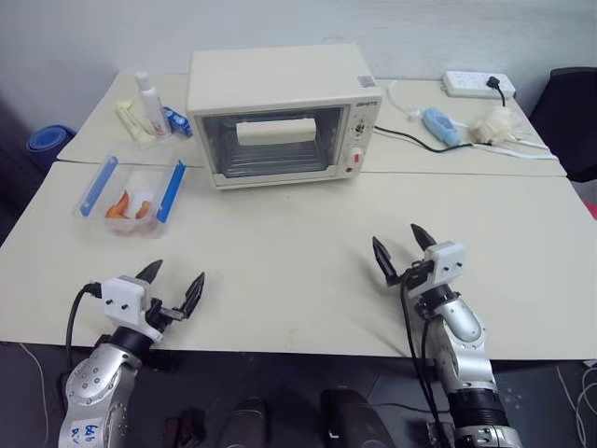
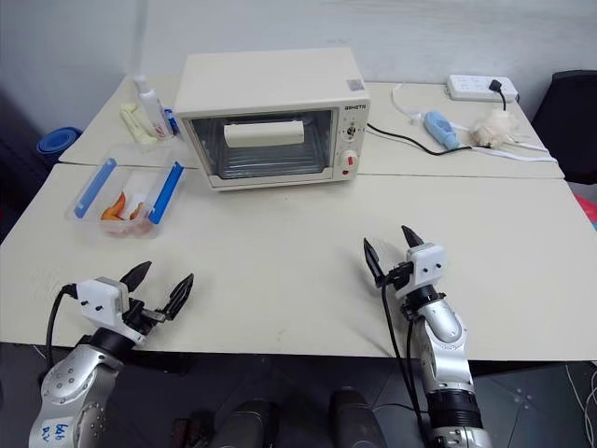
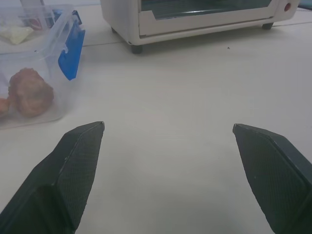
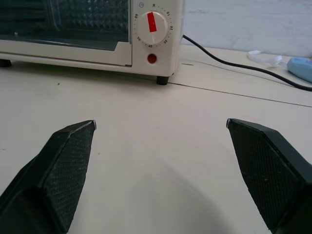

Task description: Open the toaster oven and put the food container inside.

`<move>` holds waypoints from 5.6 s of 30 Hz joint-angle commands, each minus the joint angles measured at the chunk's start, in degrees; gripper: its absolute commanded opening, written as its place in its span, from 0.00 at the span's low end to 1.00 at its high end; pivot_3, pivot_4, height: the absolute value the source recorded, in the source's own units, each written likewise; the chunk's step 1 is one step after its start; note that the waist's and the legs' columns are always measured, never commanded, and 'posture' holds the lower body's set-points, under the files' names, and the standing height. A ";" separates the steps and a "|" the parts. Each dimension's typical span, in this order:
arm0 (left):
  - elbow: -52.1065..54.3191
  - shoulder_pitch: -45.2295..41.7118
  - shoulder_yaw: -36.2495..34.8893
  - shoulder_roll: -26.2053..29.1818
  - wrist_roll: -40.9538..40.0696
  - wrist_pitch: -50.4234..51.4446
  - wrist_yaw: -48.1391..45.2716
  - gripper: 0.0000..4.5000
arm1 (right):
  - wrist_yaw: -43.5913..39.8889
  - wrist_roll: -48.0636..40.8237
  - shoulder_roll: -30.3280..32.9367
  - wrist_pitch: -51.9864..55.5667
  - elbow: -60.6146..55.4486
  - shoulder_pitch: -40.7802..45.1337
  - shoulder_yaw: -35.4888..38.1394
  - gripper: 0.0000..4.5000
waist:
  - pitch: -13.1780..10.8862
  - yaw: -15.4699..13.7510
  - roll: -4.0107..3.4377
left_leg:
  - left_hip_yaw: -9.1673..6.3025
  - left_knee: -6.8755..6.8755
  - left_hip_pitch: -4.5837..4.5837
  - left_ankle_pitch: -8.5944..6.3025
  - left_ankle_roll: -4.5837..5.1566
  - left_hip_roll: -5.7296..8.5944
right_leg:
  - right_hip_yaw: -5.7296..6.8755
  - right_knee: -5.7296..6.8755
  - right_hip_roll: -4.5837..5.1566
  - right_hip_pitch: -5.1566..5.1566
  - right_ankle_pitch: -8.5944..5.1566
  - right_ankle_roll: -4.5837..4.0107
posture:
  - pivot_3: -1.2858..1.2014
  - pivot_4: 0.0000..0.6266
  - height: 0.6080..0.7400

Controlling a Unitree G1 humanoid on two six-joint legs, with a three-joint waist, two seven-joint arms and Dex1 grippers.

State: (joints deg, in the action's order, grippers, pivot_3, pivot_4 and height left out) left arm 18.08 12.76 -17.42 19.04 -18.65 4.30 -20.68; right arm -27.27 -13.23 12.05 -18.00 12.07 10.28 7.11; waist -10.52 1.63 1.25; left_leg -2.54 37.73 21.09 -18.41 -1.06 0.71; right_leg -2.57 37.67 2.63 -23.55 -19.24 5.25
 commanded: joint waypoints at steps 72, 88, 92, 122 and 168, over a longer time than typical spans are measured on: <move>-39.54 -46.50 12.14 17.72 -0.76 6.01 -33.78 0.01 | -31.84 -6.71 16.35 16.58 -13.74 2.11 -4.27 1.00 | -0.13 0.24 -0.19 | 0.09 0.54 1.09 -0.02 -0.38 0.00 | 0.56 0.32 0.16 -1.12 0.02 -0.06 | 0.52 0.24 1.00; -11.84 -25.83 -6.36 15.09 -14.36 22.88 -18.81 0.47 | -32.44 -20.52 15.11 16.33 -20.01 4.62 1.05 1.00 | -0.13 0.17 -0.20 | 0.15 0.38 0.87 0.19 -0.28 -0.26 | 0.48 0.28 -0.04 -0.98 0.33 -0.19 | 0.52 0.24 1.00; -2.94 -14.98 -18.89 14.45 -20.74 27.04 -14.59 0.74 | -34.97 -20.67 14.00 15.48 -21.29 6.75 -2.05 1.00 | -0.12 -0.05 -0.19 | 0.11 0.39 0.86 0.10 -0.13 -0.26 | 0.50 0.21 -0.03 -0.93 0.34 -0.21 | 0.52 0.24 1.00; -19.76 -44.16 -29.04 12.50 -47.64 61.04 60.23 0.99 | -38.29 -18.75 15.07 14.05 -23.15 6.30 -5.81 1.00 | -0.06 -0.96 0.00 | 0.01 -0.22 -0.60 0.04 -0.45 -0.36 | 0.74 -0.58 -0.13 0.57 0.44 -0.48 | 0.52 0.24 1.00; -24.38 -65.89 3.92 17.09 -21.06 68.43 22.39 0.04 | -29.17 -17.16 19.60 15.19 -29.78 -6.06 1.20 1.00 | -0.08 -1.20 0.09 | 0.07 0.23 0.19 0.13 -0.62 -0.35 | 0.64 0.03 -0.22 -0.21 0.44 -0.48 | 0.52 0.24 1.00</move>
State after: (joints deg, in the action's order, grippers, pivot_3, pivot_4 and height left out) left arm -6.44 -50.98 -12.55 36.07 -41.85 75.57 1.38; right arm -57.27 -30.28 31.34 -2.41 -14.69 4.52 7.28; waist -10.60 0.43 1.33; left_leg -2.44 37.95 21.29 -18.28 -1.69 0.34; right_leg -1.95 37.73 2.39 -23.78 -18.80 4.77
